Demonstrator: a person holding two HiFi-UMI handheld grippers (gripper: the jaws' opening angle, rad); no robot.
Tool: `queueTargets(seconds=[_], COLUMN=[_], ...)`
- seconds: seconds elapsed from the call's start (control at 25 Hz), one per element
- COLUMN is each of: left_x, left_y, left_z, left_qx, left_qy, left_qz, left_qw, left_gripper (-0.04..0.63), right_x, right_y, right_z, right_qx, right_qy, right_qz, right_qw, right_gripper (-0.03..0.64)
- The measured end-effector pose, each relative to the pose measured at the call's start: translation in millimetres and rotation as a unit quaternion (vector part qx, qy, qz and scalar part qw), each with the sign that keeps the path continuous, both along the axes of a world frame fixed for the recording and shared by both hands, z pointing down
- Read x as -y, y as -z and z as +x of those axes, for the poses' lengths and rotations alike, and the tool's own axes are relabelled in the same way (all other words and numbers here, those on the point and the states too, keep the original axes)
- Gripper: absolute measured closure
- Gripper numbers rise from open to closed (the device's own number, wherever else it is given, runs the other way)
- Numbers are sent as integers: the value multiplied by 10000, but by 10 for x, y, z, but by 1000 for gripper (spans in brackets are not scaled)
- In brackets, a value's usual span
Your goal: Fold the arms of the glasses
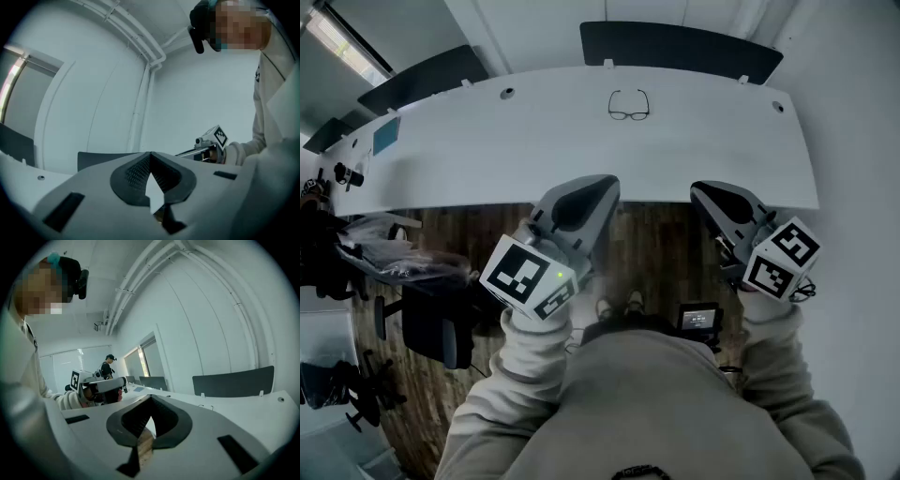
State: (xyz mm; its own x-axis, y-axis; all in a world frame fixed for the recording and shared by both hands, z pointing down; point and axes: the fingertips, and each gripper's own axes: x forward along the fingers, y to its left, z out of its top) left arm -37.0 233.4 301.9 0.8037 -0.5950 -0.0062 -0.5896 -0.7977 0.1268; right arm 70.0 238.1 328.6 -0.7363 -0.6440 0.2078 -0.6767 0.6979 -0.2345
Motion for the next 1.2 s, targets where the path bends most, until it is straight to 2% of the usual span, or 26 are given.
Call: queueTargets(seconds=[0.16,0.4,0.64,0.92,1.2], left_x=[40,24,46,19,-1], left_y=[49,62,56,51,60], left_z=[-55,-35,-66,-48,3], left_qx=[24,-60,-71,-71,-52], left_qy=[176,106,277,170,203], left_qz=[168,186,267,218,314], left_qw=[9997,9998,9992,9996,9993], left_gripper=[600,600,600,600,600], right_x=[9,-6,-28,-31,-19], right_y=[-1,-20,-43,-16,-5], right_z=[-29,-19,-53,-41,-7], right_qx=[51,184,177,139,370], right_qy=[28,64,148,151,118], right_qz=[-4,-69,-36,6,-47], right_qw=[10000,9998,9997,9998,9992], right_gripper=[598,598,597,597,597])
